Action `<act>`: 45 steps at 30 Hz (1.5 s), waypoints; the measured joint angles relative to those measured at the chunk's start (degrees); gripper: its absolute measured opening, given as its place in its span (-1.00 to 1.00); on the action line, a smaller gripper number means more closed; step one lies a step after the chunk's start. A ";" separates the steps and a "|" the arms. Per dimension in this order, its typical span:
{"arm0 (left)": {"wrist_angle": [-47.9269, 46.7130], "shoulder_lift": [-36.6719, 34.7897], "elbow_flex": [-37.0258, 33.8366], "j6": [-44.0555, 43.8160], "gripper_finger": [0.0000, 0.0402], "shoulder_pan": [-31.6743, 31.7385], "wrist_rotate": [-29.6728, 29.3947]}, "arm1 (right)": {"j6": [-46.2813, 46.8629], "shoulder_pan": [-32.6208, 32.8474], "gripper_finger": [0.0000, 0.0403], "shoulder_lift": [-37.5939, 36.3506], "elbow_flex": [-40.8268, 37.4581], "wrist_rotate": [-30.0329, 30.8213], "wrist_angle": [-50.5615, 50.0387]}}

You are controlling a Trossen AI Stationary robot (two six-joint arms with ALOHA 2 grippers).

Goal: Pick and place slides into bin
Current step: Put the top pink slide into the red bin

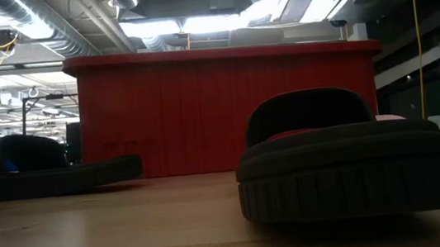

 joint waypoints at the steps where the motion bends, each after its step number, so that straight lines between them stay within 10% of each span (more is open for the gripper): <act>1: -1.85 0.71 1.48 -2.18 -0.99 0.14 0.10 | 0.08 0.53 -0.98 0.00 0.00 -0.01 -0.07; 12: -27.71 3.55 6.05 -40.60 -0.99 7.20 21.64 | 1.66 5.01 -0.98 0.00 0.00 -0.04 -0.23; 32: -67.68 15.43 28.22 -53.89 -0.99 11.77 37.98 | 1.42 6.44 -0.98 0.00 -0.02 -0.05 -1.08; 45: -72.92 29.02 40.49 -65.23 -0.99 8.13 46.36 | 1.27 6.44 -0.98 0.00 -0.07 -0.04 -1.75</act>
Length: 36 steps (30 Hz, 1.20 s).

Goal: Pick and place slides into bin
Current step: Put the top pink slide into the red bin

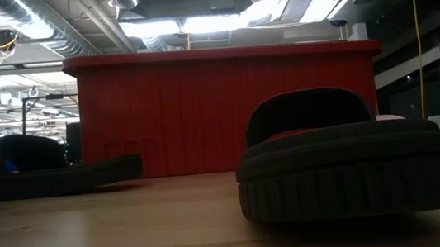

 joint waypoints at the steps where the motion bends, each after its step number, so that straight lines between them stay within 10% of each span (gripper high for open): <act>1: -0.02 0.63 0.16 0.01 -0.99 0.06 1.20 | 0.00 -0.02 -0.98 0.00 0.00 0.00 0.00; 22: -0.93 2.78 0.25 0.21 -0.97 0.59 12.48 | 3.06 -0.02 -0.98 0.00 0.00 0.02 -3.13; 36: -0.93 2.78 0.23 1.70 -0.50 1.00 15.01 | 4.94 0.00 -0.98 1.97 0.00 -0.02 -4.07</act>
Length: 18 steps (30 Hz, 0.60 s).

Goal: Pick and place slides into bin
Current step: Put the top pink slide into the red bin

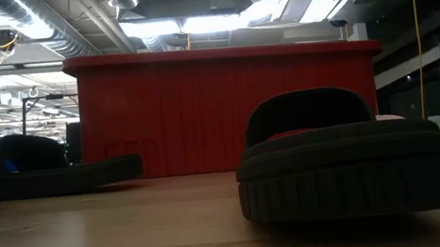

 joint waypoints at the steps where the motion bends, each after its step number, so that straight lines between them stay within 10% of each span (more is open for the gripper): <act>1: 0.00 0.00 0.00 0.01 -0.45 0.00 0.00 | 0.00 0.00 -0.98 0.02 0.00 0.01 -0.02; 18: 4.71 0.17 -4.46 12.38 -0.15 -0.52 -3.15 | 0.02 0.00 -0.98 0.02 0.00 0.01 -0.37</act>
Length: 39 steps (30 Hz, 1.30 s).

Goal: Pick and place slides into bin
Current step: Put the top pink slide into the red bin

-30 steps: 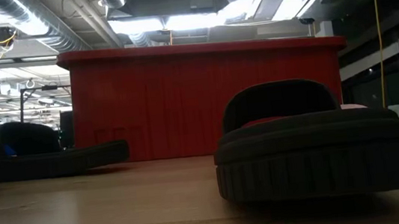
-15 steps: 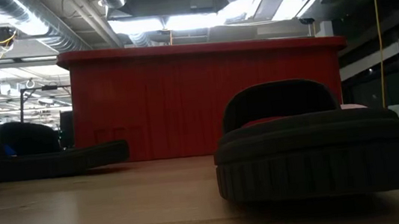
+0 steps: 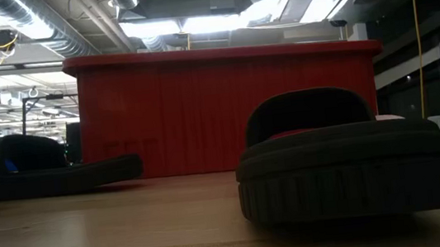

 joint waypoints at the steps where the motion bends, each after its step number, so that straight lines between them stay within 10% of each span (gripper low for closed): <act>1: 0.30 0.02 -0.50 0.12 -0.16 0.00 0.00 | -0.35 -0.02 -0.98 0.00 0.00 -0.02 -0.06; 39: 8.01 0.87 -3.45 -1.46 -0.22 0.15 5.77 | -0.11 -0.04 -0.98 0.00 0.02 -0.02 -3.50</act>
